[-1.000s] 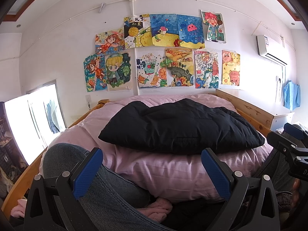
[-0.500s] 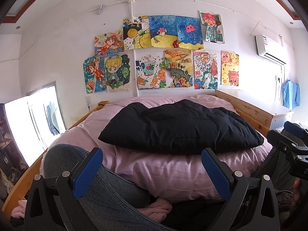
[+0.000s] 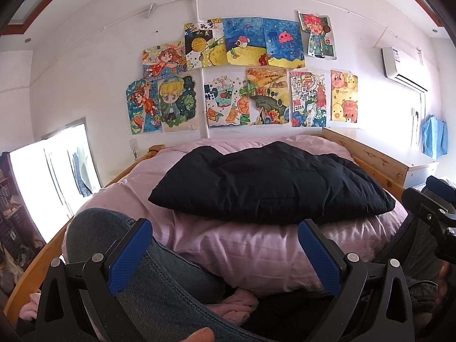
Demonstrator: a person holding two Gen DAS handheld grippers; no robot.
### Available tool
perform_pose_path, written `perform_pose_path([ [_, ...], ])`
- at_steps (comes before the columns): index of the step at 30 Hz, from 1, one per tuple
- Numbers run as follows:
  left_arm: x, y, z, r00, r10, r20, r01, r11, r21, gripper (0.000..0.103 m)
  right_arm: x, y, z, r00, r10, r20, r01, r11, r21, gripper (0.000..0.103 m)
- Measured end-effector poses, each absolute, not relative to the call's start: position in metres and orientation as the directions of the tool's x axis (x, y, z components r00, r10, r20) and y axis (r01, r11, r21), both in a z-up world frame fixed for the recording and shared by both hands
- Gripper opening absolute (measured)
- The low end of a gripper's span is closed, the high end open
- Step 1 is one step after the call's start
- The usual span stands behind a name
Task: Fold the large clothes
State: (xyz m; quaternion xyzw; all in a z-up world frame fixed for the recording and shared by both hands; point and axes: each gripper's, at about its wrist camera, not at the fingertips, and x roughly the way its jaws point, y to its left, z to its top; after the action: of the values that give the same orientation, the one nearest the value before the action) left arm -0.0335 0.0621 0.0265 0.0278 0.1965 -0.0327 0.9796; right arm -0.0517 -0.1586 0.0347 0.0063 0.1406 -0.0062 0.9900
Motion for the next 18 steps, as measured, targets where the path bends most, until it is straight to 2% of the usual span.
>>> perform_pose_path([
  [18,-0.027,0.063,0.022,0.920,-0.066,-0.385,0.089,0.995,0.043,0.103,-0.054,-0.156,0.034,0.962,-0.001,-0.274,0.005,1.000,0.012,0.101],
])
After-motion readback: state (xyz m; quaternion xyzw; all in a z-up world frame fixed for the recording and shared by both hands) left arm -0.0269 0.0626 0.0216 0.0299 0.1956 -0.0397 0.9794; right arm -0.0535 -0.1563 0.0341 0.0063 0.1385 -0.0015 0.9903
